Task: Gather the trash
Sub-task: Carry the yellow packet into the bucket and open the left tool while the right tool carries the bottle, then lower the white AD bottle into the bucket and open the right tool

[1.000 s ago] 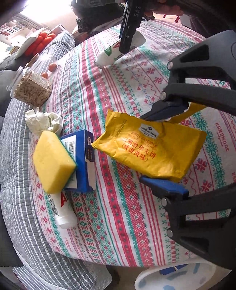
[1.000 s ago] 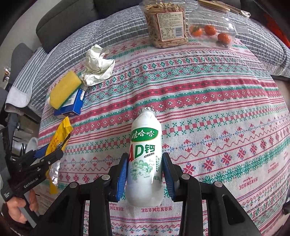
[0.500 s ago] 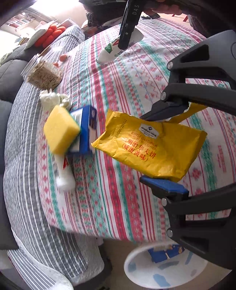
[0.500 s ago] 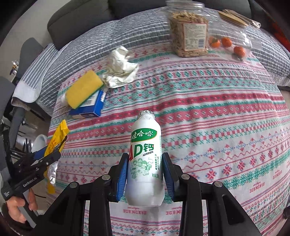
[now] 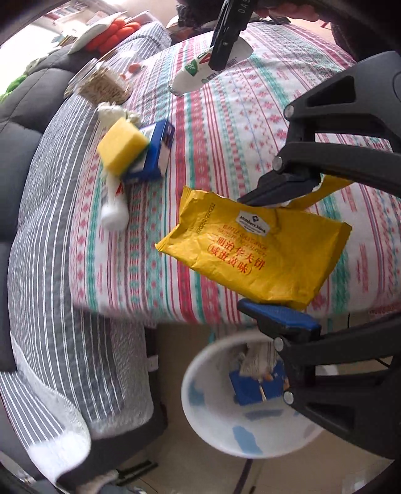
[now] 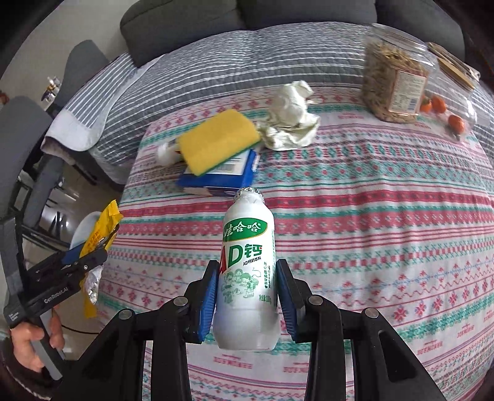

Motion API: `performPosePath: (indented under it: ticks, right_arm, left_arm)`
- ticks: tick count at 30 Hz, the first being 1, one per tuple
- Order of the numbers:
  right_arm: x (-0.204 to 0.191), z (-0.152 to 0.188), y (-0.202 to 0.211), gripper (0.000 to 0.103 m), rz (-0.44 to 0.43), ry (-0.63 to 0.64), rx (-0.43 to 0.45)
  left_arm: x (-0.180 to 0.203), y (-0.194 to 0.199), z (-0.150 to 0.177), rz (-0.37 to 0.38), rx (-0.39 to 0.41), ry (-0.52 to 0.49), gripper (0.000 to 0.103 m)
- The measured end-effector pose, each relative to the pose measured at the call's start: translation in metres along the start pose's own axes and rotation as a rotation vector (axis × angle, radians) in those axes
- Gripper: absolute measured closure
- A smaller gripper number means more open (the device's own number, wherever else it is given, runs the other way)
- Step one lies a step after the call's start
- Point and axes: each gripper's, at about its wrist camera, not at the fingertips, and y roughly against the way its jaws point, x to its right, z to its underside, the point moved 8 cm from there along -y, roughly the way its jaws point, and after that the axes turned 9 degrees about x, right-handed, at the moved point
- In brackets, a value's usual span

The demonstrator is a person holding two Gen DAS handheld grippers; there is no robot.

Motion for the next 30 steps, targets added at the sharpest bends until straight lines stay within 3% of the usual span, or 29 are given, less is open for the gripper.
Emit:
performPosePath:
  ticks: [19,23,30]
  right_arm:
    - [-0.105,0.006,-0.033,0.066,-0.103,0.131,-0.02]
    - [-0.118,0.009,-0.037,0.066,-0.12,0.156,-0.015]
    - [-0.14,0.018,-0.042,0.066,-0.128,0.194,-0.023]
  left_arm:
    - [-0.124,0.028,0.016,-0.144,0.02,0.156,0.042]
    - [-0.146,0.032,0.018,-0.208,0.027,0.155,0.025]
    - [-0.176,0.047,0.028,-0.251,0.01,0.206,0.021]
